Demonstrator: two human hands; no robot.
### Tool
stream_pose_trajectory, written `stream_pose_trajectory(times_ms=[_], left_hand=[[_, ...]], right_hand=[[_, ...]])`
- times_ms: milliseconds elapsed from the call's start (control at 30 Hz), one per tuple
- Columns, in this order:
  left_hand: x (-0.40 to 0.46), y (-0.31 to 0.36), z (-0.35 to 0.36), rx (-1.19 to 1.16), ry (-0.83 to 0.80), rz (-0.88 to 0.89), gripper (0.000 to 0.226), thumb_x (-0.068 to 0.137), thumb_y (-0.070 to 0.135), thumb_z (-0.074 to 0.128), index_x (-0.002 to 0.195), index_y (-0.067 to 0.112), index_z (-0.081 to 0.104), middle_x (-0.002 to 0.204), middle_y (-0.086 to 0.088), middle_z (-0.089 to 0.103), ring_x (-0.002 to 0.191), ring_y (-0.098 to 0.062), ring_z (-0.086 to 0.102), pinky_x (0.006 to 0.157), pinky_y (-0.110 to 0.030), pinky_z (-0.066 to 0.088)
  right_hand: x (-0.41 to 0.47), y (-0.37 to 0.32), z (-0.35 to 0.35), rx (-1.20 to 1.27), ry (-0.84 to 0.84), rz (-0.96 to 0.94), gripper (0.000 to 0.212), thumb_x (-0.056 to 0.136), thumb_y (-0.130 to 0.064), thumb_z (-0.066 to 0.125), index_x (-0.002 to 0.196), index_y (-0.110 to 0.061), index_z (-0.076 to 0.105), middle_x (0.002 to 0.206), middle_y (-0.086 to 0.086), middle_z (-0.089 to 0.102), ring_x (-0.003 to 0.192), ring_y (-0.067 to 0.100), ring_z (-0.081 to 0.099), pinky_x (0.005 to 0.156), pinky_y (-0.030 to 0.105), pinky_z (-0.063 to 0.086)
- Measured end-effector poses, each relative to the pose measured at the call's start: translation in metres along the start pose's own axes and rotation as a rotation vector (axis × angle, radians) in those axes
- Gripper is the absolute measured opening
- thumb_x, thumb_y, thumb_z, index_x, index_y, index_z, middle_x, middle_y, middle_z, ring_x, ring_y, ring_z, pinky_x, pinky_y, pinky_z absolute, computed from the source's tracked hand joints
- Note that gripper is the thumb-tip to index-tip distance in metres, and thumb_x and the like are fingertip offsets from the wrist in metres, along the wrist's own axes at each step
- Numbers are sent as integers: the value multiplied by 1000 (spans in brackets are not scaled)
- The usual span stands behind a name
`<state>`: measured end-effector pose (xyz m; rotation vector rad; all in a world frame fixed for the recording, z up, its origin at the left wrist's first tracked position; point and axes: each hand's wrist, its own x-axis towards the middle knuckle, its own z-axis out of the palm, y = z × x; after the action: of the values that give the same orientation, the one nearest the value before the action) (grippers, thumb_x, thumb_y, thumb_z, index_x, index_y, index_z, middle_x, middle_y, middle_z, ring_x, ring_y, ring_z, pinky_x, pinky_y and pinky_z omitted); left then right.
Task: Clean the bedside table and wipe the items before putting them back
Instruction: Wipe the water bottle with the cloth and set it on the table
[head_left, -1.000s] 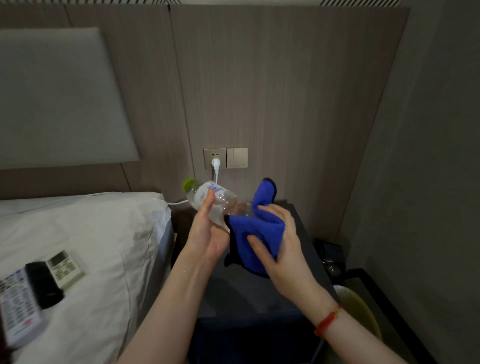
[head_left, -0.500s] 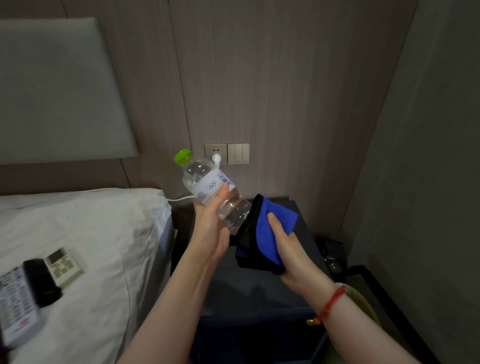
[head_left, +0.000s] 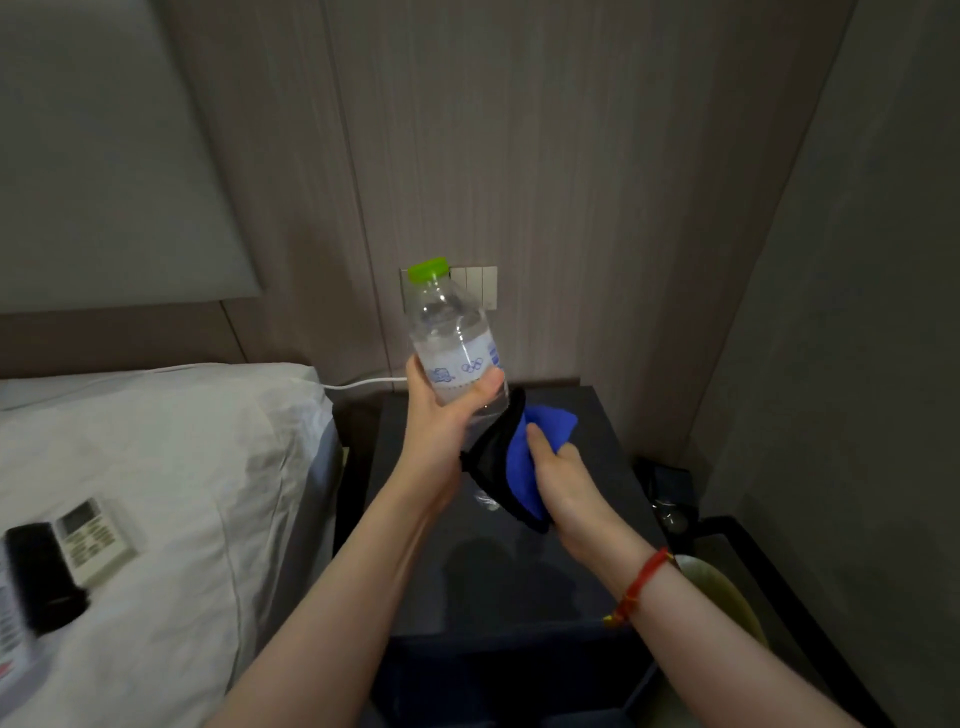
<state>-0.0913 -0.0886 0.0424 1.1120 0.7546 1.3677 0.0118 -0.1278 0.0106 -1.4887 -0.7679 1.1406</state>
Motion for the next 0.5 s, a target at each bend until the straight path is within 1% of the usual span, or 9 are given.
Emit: stream_pose_trajectory(times_ms=[33, 100, 133, 167, 233, 300, 400, 467, 500], left_hand=[[6, -2, 1, 24, -18, 3, 59, 75, 8, 70, 121, 26, 39, 110, 0, 61, 95, -11, 66, 78, -26, 57], [19, -9, 4, 63, -54, 9, 55, 76, 5, 70, 116, 31, 42, 111, 0, 61, 100, -13, 64, 79, -27, 57], [26, -13, 4, 89, -69, 14, 55, 76, 3, 71, 114, 33, 43, 111, 0, 61, 101, -13, 63, 79, -25, 57], [33, -18, 4, 124, -81, 18, 58, 75, 2, 71, 115, 33, 43, 111, 2, 60, 101, -12, 62, 77, -22, 56], [49, -31, 5, 195, -106, 18, 68, 72, 0, 73, 123, 29, 39, 114, 3, 59, 102, -9, 61, 73, -18, 55], [68, -46, 7, 234, -113, -16, 77, 68, -2, 76, 128, 27, 36, 117, 3, 58, 104, -10, 61, 76, -22, 56], [101, -74, 13, 322, -84, -33, 83, 60, -3, 80, 127, 22, 37, 113, 2, 59, 101, -13, 61, 79, -27, 56], [122, -92, 19, 387, -52, -31, 84, 57, -1, 82, 125, 20, 38, 112, 0, 59, 102, -16, 61, 86, -37, 55], [132, -101, 23, 418, -41, -28, 83, 56, 1, 82, 123, 20, 38, 112, -1, 59, 103, -18, 61, 89, -40, 54]], right_hand=[[5, -1, -2, 26, -22, -6, 43, 96, -33, 42, 124, -1, 49, 124, 17, 58, 111, 28, 57, 101, 42, 43], [19, -3, -10, 148, -38, 17, 42, 96, -34, 43, 124, -3, 49, 122, 17, 60, 105, 26, 61, 93, 36, 48], [27, -4, -16, 219, -27, 39, 45, 95, -36, 44, 126, -3, 48, 123, 17, 60, 105, 26, 61, 91, 36, 49], [35, -4, -22, 264, -6, 55, 50, 94, -39, 45, 129, -4, 45, 124, 17, 59, 108, 28, 60, 93, 38, 48], [51, -5, -36, 281, 53, 52, 57, 93, -46, 44, 133, -5, 43, 127, 17, 57, 112, 30, 58, 100, 45, 45], [70, -7, -48, 306, 102, 32, 56, 93, -46, 42, 133, -7, 44, 127, 18, 57, 112, 32, 58, 101, 48, 43], [98, -12, -63, 307, 143, 35, 58, 93, -49, 41, 135, -9, 41, 125, 18, 58, 110, 33, 59, 99, 50, 44], [115, -14, -72, 265, 157, 22, 61, 92, -52, 40, 137, -11, 39, 126, 16, 58, 111, 33, 58, 101, 50, 43], [125, -14, -76, 249, 167, 16, 61, 92, -53, 40, 137, -12, 38, 127, 16, 57, 112, 32, 57, 101, 50, 43]])
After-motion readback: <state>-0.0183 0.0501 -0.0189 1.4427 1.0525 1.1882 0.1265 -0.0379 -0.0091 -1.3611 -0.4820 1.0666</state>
